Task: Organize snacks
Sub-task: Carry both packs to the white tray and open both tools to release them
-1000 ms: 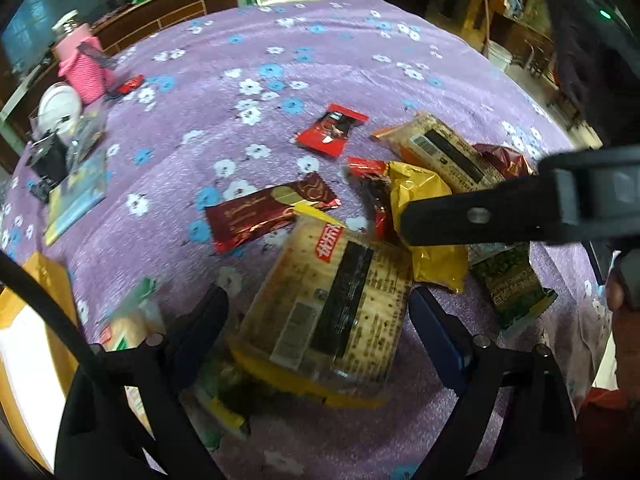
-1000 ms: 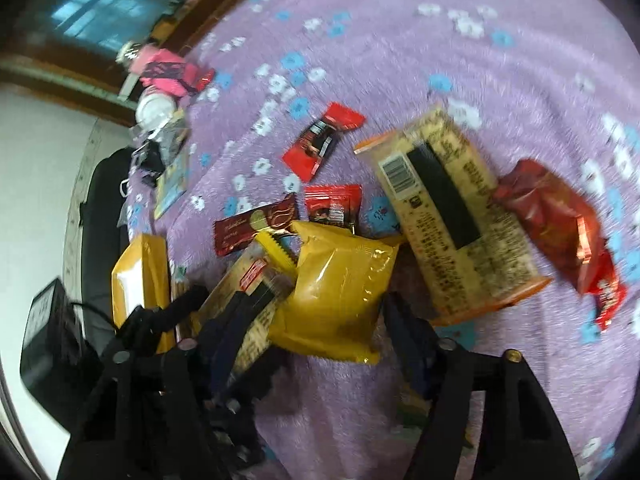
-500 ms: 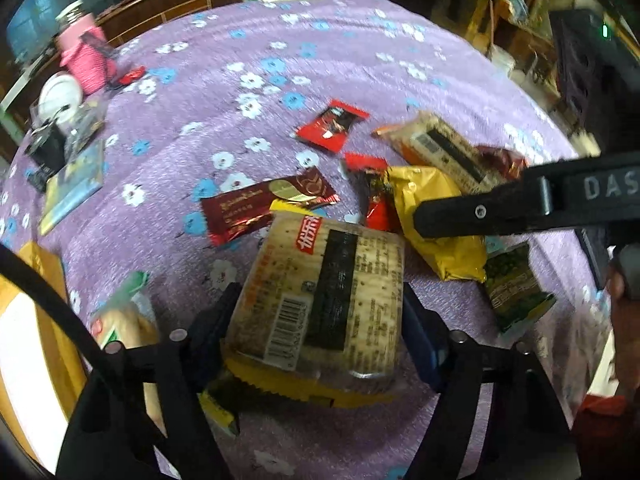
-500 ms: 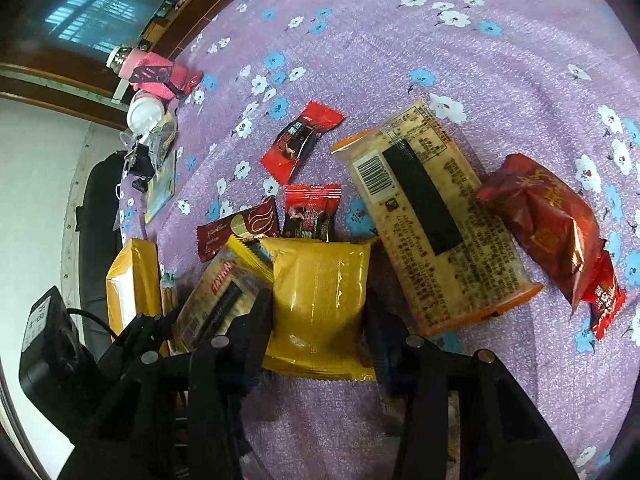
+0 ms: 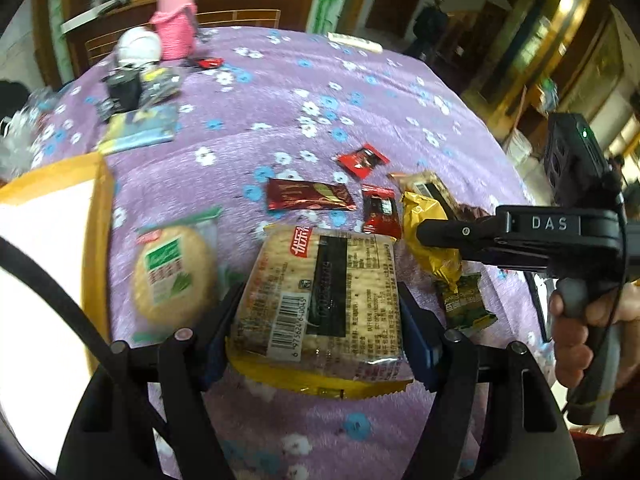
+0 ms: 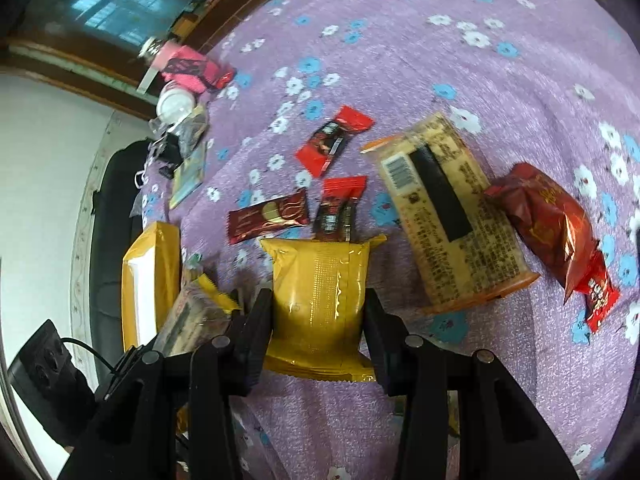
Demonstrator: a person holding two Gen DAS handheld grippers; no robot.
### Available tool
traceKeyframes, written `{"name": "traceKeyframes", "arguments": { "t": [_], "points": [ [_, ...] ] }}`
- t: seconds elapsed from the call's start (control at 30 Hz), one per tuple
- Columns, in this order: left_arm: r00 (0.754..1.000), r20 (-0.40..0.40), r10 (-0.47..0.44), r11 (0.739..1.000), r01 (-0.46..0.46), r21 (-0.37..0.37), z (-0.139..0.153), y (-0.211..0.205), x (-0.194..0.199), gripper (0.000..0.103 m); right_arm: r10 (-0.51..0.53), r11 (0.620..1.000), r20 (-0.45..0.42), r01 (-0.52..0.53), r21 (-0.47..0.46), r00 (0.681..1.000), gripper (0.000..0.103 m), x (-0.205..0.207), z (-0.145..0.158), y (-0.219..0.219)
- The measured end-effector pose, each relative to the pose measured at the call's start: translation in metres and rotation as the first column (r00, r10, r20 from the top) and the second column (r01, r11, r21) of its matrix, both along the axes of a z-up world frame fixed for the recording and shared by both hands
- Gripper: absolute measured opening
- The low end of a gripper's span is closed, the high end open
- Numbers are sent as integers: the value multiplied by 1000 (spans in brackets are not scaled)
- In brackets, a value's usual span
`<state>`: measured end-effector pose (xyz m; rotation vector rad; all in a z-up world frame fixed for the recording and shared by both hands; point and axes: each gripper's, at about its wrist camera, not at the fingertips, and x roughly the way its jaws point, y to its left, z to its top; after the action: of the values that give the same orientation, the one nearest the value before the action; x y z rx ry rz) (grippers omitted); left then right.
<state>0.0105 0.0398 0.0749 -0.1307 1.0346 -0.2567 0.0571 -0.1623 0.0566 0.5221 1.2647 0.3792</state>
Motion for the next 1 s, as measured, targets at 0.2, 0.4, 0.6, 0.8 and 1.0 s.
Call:
{"name": "traceKeyframes", "arguments": {
  "t": [0.2,0.4,0.6,0.8,1.0],
  "points": [
    [993,20,114,994,-114,-1,12,32,-19,72,70,997,64,-68,-34,995,43,-1,14,18],
    [975,36,217,976,-218,-2,19,65,-36,72,150,986,110,-142,-83,982,43,-2,23,43],
    [951,60,304,952,-305,2,26,98,-48,72,222,972,140,-208,-110,965,43,-7,29,69],
    [920,82,384,923,-385,-1,33,133,-68,72,308,949,156,-291,-122,938,43,-11,35,104],
    [874,89,478,877,-481,8,38,177,-99,72,409,912,186,-394,-116,893,43,-27,45,145]
  ]
}}
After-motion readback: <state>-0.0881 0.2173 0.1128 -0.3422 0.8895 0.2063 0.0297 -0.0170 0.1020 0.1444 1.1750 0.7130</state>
